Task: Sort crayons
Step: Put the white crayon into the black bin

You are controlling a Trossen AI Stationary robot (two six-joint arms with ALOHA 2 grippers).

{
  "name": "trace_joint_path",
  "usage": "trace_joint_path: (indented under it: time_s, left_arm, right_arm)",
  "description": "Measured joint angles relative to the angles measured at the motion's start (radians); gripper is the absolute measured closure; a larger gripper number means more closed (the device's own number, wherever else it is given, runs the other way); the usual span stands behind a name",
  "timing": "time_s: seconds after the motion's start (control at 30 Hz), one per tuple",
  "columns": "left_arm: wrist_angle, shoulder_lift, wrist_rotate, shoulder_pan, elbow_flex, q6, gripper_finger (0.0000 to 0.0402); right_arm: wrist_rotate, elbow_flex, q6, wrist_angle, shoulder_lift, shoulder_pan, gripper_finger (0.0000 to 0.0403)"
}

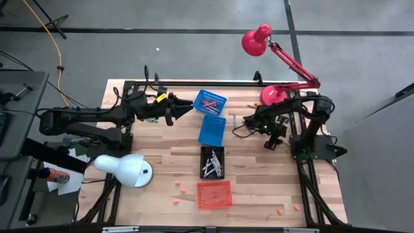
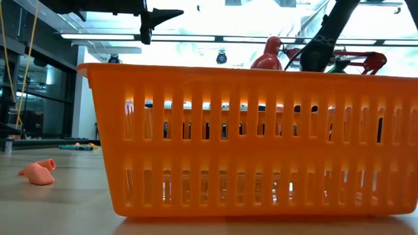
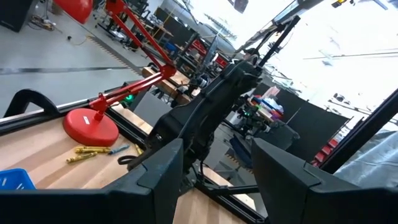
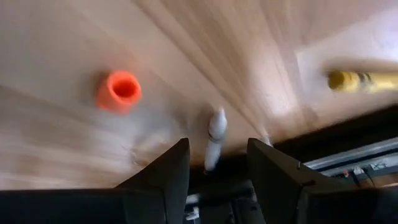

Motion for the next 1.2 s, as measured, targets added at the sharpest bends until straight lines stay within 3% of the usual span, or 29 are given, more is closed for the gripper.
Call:
trace_joint_path:
  time_s: [0.27,0.53,0.73,1.2]
  left_arm:
    - [0.001,0.000,0.030,0.000,0.000,-0.024,0.0224]
    - [0.072,0.000,0.028,0.001,0.000,-0.025,0.0224]
    - [0.129,-0.011,0.027,0.027,0.000,-0.024,0.0224]
    - [0.127,-0.061,0.025,0.106,0.000,-0.024,0.0224]
  right_arm:
    - [-0.030,0.002,0.006,0.045,0.040,0.000,0.0272]
    - [-0.047,-0.008,0.013,0.051,0.055,0.002,0.0392]
    - [0.004,0.001,0.010,0.057,-0.011,0.062,0.0398]
    - [0.029,0.150,0.239,0.109,-0.373,0.171,0.0402]
